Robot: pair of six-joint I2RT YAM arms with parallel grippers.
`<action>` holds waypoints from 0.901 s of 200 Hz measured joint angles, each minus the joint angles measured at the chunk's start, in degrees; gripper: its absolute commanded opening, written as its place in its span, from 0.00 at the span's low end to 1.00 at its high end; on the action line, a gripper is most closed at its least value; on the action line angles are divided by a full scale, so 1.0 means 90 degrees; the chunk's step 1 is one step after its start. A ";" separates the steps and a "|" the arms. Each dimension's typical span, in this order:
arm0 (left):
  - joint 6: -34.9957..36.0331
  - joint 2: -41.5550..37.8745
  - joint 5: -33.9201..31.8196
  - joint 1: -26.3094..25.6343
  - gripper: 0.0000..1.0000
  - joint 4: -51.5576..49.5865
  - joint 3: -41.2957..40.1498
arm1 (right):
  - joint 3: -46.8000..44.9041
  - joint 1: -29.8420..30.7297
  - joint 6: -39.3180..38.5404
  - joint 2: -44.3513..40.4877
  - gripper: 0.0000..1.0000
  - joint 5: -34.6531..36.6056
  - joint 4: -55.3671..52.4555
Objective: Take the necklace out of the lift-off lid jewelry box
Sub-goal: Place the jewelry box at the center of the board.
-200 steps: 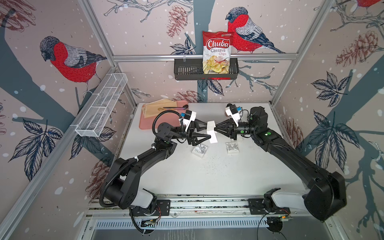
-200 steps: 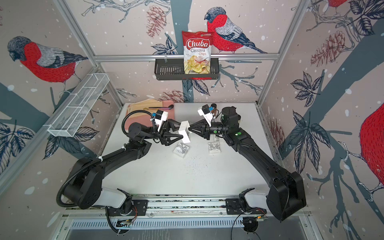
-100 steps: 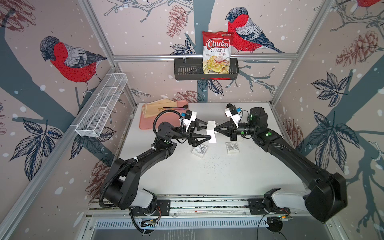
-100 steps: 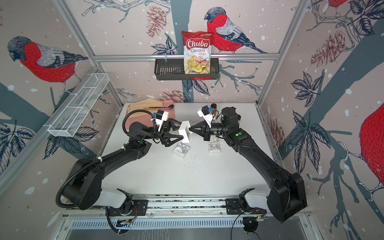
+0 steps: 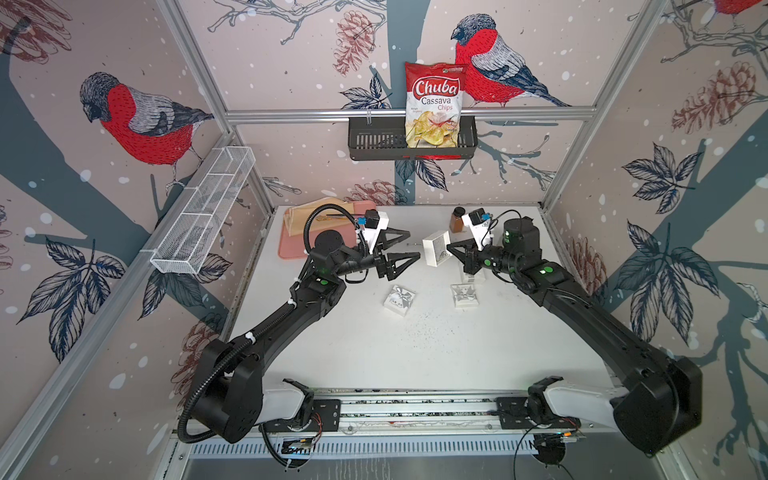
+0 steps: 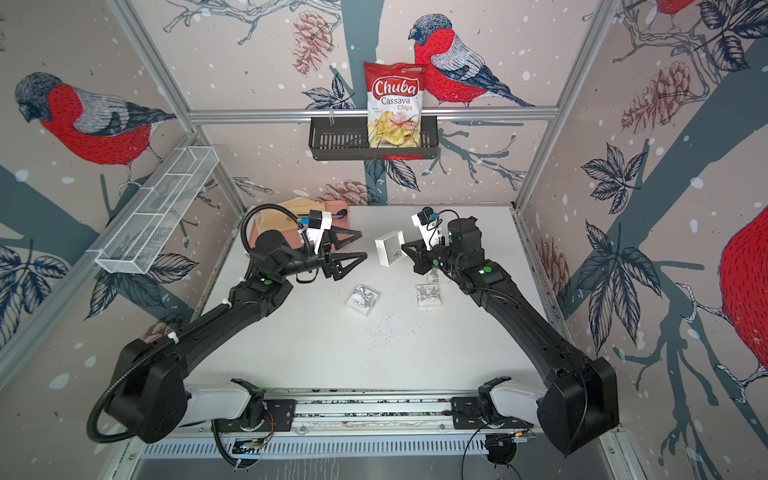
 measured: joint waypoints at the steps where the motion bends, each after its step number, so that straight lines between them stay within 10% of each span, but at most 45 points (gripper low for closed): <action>1: 0.0022 -0.0012 -0.0041 0.0000 0.86 -0.0036 -0.0005 | 0.0002 0.0002 0.0002 0.0012 0.00 0.0022 -0.0010; 159: 0.0619 -0.0811 -0.2059 0.0255 0.86 -0.0724 -0.0933 | 0.0282 0.1229 0.0996 0.3021 0.00 0.2642 -0.2429; 180: 0.0663 -0.0862 -0.2079 0.0255 0.86 -0.0726 -0.1037 | 0.0410 0.1326 0.1013 0.3118 0.20 0.2788 -0.2560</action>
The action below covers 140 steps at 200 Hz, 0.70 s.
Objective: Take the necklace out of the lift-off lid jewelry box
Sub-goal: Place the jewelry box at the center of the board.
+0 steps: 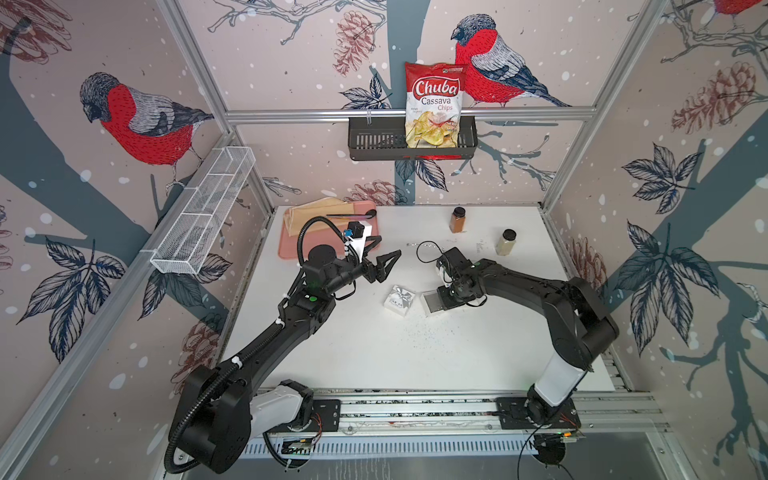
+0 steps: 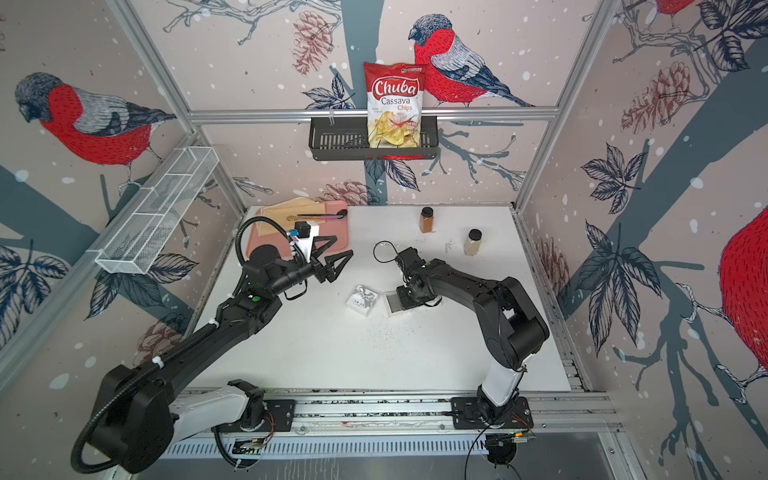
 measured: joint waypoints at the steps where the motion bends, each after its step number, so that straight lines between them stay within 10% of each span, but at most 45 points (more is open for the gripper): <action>1: 0.0000 -0.0002 0.0000 0.0000 0.86 0.0000 -0.0002 | 0.0005 0.0002 0.0002 0.0002 0.21 0.0002 -0.0005; 140: 0.0216 -0.0085 0.0495 0.0073 0.83 0.0136 -0.0376 | 0.0418 0.0272 -0.0163 0.0117 0.38 -0.0238 0.0090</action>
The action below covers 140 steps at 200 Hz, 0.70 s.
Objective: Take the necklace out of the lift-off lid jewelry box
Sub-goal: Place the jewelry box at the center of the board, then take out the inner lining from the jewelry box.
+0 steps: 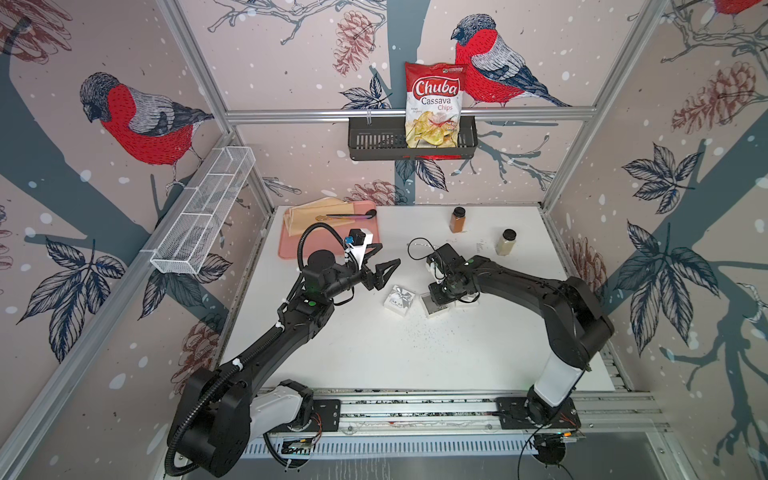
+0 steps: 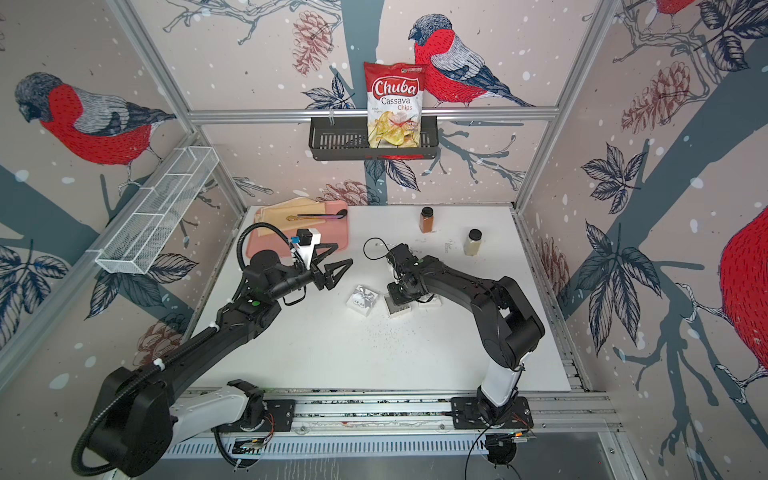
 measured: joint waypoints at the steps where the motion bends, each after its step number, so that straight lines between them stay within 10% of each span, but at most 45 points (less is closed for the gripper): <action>1: 0.0000 0.0000 0.0010 0.0000 0.83 0.0002 -0.0002 | -0.0002 0.0000 -0.0005 0.0005 0.38 -0.0002 0.0005; 79: 0.0182 -0.0053 0.0879 0.0000 0.79 0.0121 -0.0253 | -0.0066 0.0041 -0.0002 0.0447 0.36 -0.0092 0.0260; 140: 0.0301 -0.0012 0.0551 0.0000 0.70 -0.0104 -0.0180 | -0.0085 0.0019 0.0002 0.0617 0.13 0.0056 0.0532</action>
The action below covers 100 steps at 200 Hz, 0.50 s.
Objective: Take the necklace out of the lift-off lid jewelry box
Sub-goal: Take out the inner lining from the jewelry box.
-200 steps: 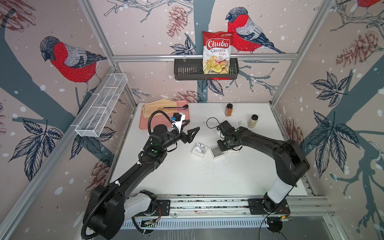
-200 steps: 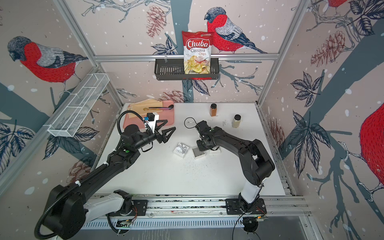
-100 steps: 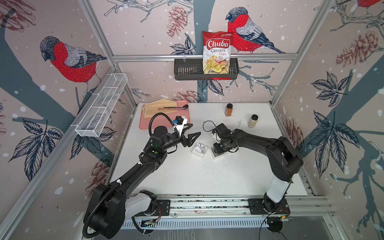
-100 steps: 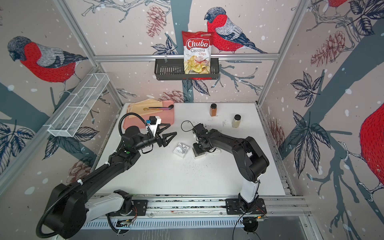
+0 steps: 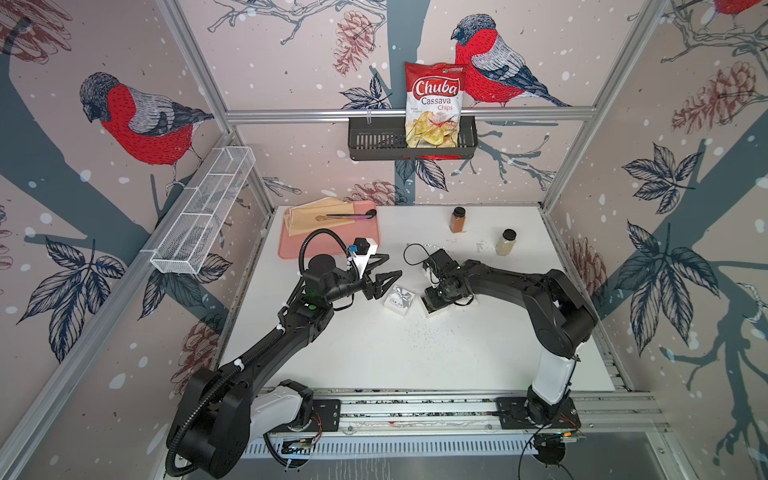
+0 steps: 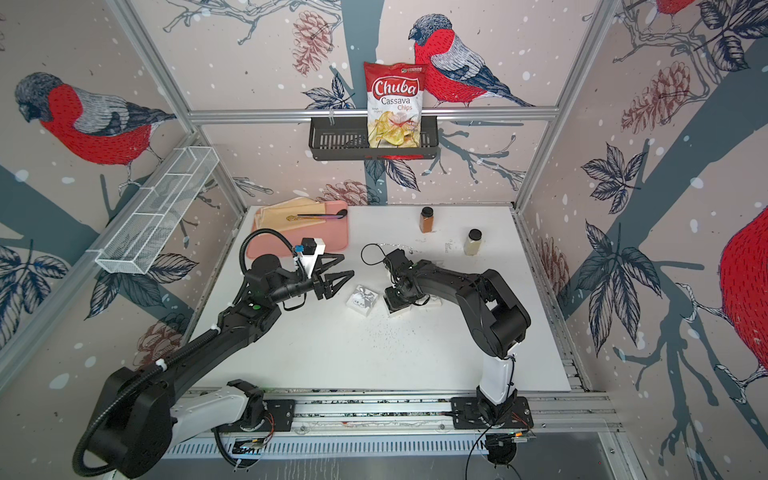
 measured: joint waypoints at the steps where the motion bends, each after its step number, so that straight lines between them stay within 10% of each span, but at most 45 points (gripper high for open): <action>1: 0.0005 0.0005 -0.0024 0.0000 0.70 -0.0015 0.0010 | -0.0005 -0.0002 0.0000 0.0000 0.13 0.0000 0.0012; 100: 0.0129 0.1872 0.1098 -0.0483 0.42 0.0134 0.0544 | -0.0260 -0.0520 0.0114 -0.0622 0.08 -0.0736 0.0342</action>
